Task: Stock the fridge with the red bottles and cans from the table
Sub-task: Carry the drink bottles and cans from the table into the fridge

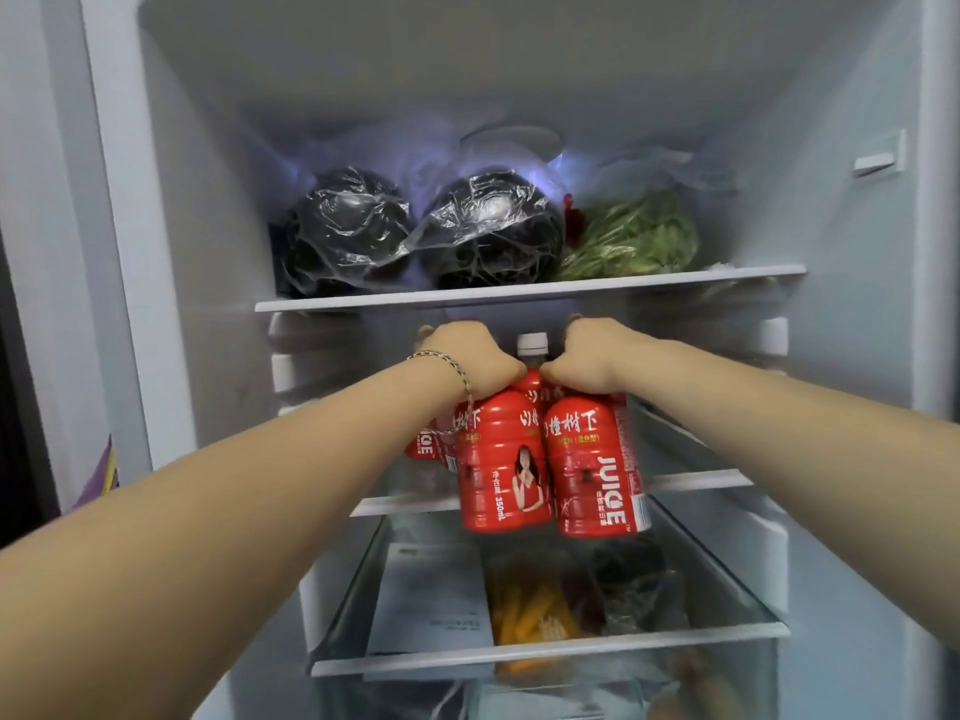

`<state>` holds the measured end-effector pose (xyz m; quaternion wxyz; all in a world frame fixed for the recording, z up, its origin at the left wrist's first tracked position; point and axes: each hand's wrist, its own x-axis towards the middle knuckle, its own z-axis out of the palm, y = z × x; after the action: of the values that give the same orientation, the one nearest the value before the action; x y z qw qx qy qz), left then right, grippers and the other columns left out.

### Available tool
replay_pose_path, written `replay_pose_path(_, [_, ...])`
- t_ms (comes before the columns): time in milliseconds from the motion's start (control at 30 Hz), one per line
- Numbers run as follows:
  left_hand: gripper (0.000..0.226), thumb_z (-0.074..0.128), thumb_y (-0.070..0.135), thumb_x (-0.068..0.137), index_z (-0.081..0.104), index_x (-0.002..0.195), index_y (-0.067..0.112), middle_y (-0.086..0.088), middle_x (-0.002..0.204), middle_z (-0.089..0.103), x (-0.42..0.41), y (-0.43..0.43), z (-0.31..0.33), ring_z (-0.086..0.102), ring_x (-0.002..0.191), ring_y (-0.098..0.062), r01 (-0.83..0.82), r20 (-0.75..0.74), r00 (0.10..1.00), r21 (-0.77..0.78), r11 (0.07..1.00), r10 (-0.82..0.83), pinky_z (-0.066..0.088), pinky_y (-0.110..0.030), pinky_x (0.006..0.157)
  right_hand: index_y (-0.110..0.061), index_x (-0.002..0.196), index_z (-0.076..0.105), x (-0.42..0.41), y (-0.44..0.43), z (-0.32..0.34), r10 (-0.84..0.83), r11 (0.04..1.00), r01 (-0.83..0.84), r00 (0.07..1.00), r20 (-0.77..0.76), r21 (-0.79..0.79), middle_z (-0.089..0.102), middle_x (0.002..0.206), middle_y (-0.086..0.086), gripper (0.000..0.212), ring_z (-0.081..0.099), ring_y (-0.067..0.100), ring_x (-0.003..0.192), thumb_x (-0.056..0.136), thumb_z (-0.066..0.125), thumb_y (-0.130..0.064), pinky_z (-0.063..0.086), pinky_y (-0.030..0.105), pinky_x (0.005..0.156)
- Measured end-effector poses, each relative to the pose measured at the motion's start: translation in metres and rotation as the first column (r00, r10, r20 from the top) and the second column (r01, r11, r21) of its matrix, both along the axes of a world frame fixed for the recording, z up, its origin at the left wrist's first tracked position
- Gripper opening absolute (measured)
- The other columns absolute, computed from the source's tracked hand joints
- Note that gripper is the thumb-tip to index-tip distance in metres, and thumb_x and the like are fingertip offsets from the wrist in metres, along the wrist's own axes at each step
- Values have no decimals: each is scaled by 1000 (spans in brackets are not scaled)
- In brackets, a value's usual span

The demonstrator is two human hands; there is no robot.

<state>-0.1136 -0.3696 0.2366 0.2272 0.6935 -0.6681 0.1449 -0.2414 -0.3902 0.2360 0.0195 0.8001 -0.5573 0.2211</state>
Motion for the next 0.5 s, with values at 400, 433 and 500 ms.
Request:
replay_pose_path(400, [38, 54, 39, 86, 44, 56, 17, 1, 63, 43, 8, 1, -3, 45, 81, -22, 58, 28, 998, -7, 998, -58, 36, -31, 89, -1, 112, 45, -25, 30, -4, -53, 787, 213, 959, 280, -580, 63, 99, 25, 24, 59, 43, 92, 96, 37, -17, 28, 34, 63])
replay_pose_path(433, [38, 54, 38, 86, 45, 56, 17, 1, 62, 44, 7, 2, -3, 47, 81, -23, 62, 17, 998, -15, 998, -62, 36, -31, 87, -1, 114, 43, -24, 25, -9, -60, 765, 216, 962, 266, -607, 64, 97, 25, 26, 60, 43, 89, 96, 36, -17, 28, 34, 61])
replay_pose_path(500, [38, 57, 37, 84, 46, 56, 14, -1, 63, 47, 8, 2, -5, 52, 83, -25, 75, -15, 997, -32, 997, -75, 38, -31, 86, -1, 119, 40, -22, 12, -21, -54, 751, 200, 968, 244, -629, 65, 96, 23, 29, 61, 44, 86, 96, 37, -19, 29, 36, 60])
